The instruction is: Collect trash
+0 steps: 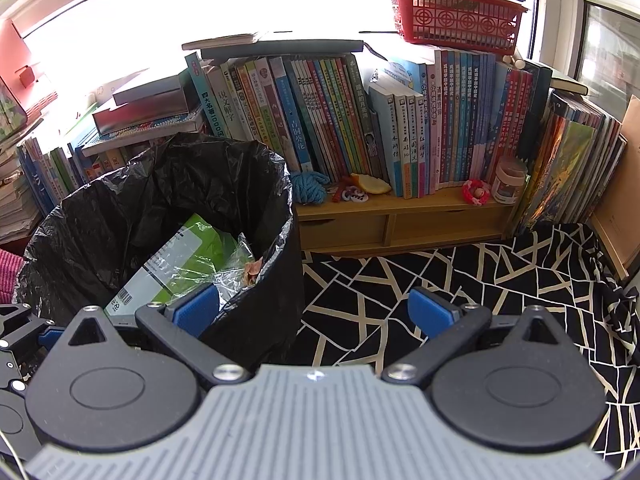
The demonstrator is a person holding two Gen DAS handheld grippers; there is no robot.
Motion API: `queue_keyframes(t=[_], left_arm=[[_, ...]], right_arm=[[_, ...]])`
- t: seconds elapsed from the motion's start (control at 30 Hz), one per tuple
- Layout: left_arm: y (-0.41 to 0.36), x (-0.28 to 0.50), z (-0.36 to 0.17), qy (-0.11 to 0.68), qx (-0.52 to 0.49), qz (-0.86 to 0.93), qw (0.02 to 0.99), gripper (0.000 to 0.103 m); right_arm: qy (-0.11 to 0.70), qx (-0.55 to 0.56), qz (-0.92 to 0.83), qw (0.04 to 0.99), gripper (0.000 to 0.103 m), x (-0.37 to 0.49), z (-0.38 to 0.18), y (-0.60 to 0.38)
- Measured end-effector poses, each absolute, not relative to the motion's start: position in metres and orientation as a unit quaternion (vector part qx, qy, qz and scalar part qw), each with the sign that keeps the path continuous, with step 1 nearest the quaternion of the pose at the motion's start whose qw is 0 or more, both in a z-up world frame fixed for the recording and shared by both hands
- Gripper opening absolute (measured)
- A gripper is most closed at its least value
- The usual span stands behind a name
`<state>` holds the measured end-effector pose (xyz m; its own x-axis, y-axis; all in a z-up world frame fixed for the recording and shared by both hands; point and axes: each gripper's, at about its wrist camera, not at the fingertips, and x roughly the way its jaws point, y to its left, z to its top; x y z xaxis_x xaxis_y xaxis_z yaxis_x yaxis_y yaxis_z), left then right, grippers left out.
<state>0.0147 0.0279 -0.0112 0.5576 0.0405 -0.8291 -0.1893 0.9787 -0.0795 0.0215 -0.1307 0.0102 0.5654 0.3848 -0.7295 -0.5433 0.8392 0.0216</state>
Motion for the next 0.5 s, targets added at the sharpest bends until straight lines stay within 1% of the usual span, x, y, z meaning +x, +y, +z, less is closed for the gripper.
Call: queue_keyframes(t=[0.5], left_arm=[[0.0276,0.0141,-0.0135,0.467,-0.079,0.066,0.878,0.094]], right_arm=[[0.384,-0.103,0.264,0.879,0.103,0.0206,0.0099,-0.1305]])
